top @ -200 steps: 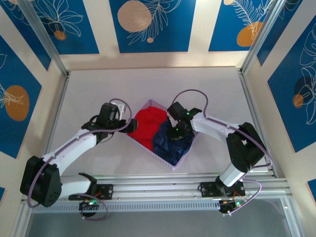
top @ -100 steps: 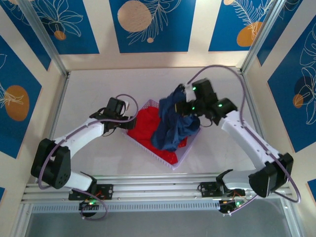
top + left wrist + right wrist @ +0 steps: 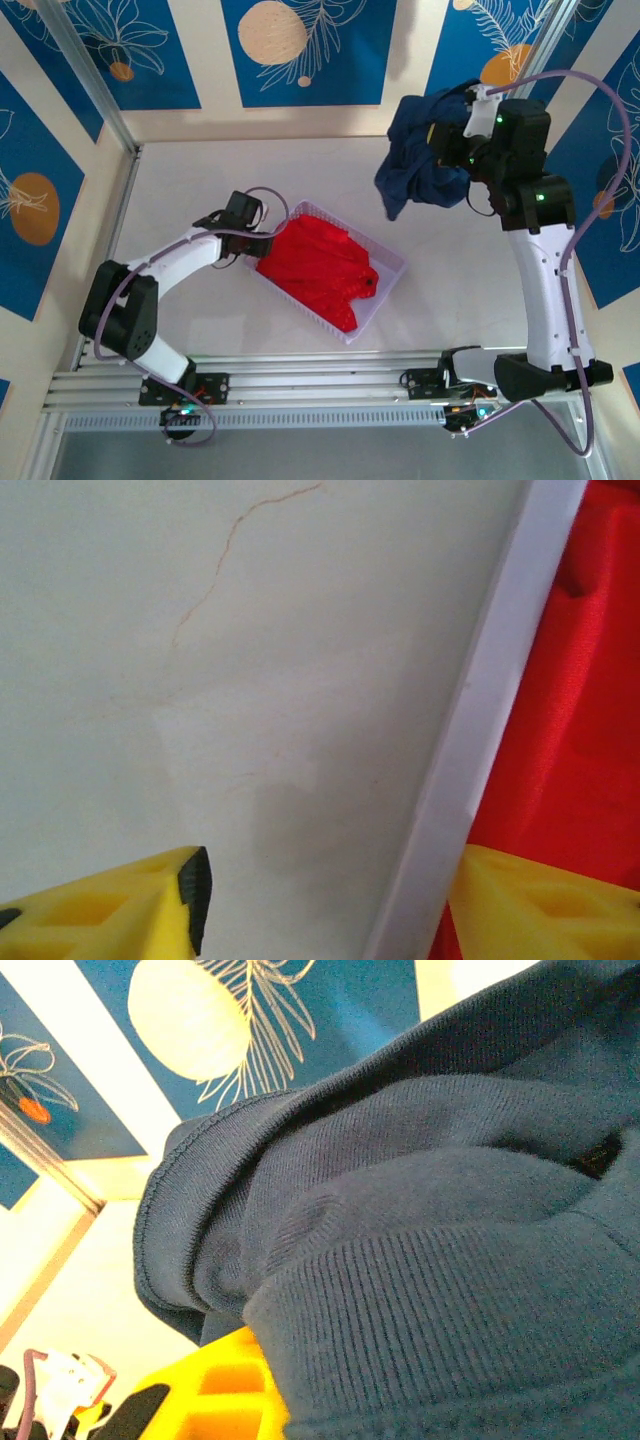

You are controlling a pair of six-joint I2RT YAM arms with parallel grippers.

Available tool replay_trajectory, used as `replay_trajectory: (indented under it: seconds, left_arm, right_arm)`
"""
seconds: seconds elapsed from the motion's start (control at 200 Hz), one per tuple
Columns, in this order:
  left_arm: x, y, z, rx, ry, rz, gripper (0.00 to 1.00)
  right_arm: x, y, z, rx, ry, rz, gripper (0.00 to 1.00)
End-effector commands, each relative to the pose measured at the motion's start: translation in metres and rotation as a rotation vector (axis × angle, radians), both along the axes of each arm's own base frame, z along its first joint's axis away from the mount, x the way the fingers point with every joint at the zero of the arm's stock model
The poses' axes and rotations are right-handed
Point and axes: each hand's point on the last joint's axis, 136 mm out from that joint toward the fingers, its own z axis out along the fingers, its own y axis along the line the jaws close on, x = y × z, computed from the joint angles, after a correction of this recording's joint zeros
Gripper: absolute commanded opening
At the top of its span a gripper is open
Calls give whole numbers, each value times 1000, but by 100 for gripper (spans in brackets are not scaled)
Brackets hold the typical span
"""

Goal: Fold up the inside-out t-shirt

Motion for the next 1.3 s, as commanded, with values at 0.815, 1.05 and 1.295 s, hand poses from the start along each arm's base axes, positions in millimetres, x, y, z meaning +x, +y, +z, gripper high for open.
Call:
replay_trajectory:
  seconds: [0.815, 1.05, 1.295]
  left_arm:
    - [19, 242, -4, -172, -28, 869, 4]
    - [8, 275, -2, -224, -138, 1125, 0]
    - [0, 310, 9, -270, -244, 1369, 2]
  right_arm:
    - [22, 11, -42, 33, 130, 71, 0]
    - [27, 21, -54, 56, 163, 110, 0]
    - [29, 31, -62, 67, 184, 145, 0]
